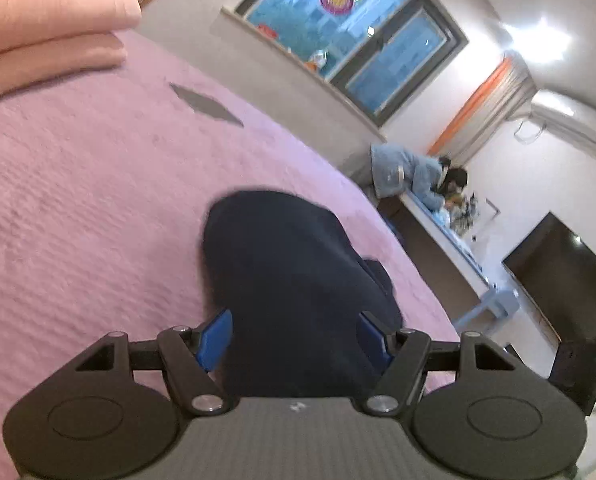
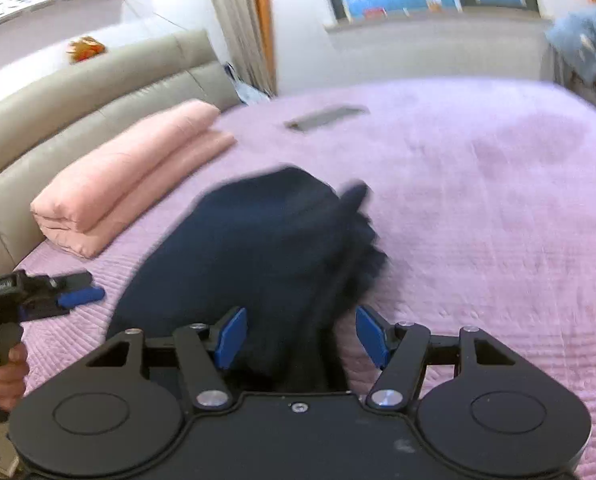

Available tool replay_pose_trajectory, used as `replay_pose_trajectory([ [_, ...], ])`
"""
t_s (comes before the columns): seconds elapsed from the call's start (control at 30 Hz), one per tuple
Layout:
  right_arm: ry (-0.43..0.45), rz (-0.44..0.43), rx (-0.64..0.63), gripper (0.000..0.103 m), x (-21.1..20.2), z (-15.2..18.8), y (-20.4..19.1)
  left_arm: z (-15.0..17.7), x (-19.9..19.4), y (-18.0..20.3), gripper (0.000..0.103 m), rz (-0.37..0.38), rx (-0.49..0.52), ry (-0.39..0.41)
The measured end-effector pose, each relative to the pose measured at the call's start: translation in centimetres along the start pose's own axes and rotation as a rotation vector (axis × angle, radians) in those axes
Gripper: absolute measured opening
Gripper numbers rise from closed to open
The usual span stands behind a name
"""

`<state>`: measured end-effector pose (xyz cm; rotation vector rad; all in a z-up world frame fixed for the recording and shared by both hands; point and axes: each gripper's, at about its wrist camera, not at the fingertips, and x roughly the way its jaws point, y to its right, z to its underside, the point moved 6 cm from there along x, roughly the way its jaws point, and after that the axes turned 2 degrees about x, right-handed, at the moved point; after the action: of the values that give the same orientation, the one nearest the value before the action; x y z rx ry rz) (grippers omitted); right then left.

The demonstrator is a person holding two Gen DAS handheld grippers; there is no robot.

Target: Fold large clothes

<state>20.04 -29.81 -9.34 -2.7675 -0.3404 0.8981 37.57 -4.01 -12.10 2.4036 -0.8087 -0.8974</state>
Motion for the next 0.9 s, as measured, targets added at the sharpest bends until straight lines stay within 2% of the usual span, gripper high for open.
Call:
replay_pose_trajectory([
  [0.07,-0.007,0.001,-0.06,0.051,1.1,0.1,-2.7,1.0,0.2,2.0,0.065,-0.018,0.035,-0.031],
  [0.1,-0.018,-0.002,-0.083,0.028,1.9,0.2,-3.7,1.5,0.7,2.8,0.057,-0.027,0.058,-0.046],
  [0.13,-0.042,-0.003,-0.12,0.012,3.1,0.7,-4.5,2.2,1.3,3.2,0.047,-0.033,0.082,-0.073],
  [0.17,-0.079,0.022,-0.165,0.008,4.5,1.6,-4.9,2.9,1.9,3.6,0.04,-0.048,0.11,-0.099],
  [0.2,-0.107,0.071,-0.191,0.004,5.4,2.5,-4.6,4.0,2.6,4.0,0.02,-0.07,0.14,-0.115],
  [0.23,-0.143,0.145,-0.212,0.0,6.2,3.8,-3.7,4.7,3.1,4.0,0.011,-0.099,0.169,-0.127],
  [0.3,-0.19,0.232,-0.205,0.0,5.9,6.0,-1.5,6.4,2.7,2.9,0.009,-0.121,0.163,-0.145],
  [0.37,-0.229,0.29,-0.153,0.0,4.3,7.7,0.3,7.6,1.7,2.0,0.006,-0.09,0.093,-0.156],
  [0.47,-0.231,0.326,-0.102,0.002,2.0,9.1,1.7,8.7,0.2,1.4,0.006,-0.091,0.064,-0.15],
  [0.53,-0.192,0.333,-0.096,0.002,0.9,7.9,1.4,8.8,-0.4,1.9,0.009,-0.081,0.088,-0.132],
  [0.6,-0.098,0.294,-0.092,0.003,0.2,5.3,0.2,8.4,-0.9,3.7,0.013,-0.086,0.174,-0.109],
  [0.67,0.002,0.259,-0.105,0.009,0.3,2.0,-1.2,7.8,-0.8,4.8,0.014,-0.111,0.238,-0.096],
  [0.7,0.035,0.25,-0.117,0.015,0.9,0.5,-1.9,7.4,-0.8,5.1,0.015,-0.125,0.252,-0.086],
  [0.73,0.058,0.239,-0.128,0.015,2.0,-0.9,-2.3,7.0,-0.7,5.3,0.016,-0.132,0.256,-0.077],
  [0.83,0.059,0.162,-0.109,0.015,6.9,-3.2,-2.2,6.8,0.4,4.9,0.019,-0.136,0.234,-0.092],
  [0.9,0.023,0.185,-0.121,0.014,10.2,-2.7,-0.9,7.5,1.3,4.2,0.019,-0.149,0.232,-0.12],
])
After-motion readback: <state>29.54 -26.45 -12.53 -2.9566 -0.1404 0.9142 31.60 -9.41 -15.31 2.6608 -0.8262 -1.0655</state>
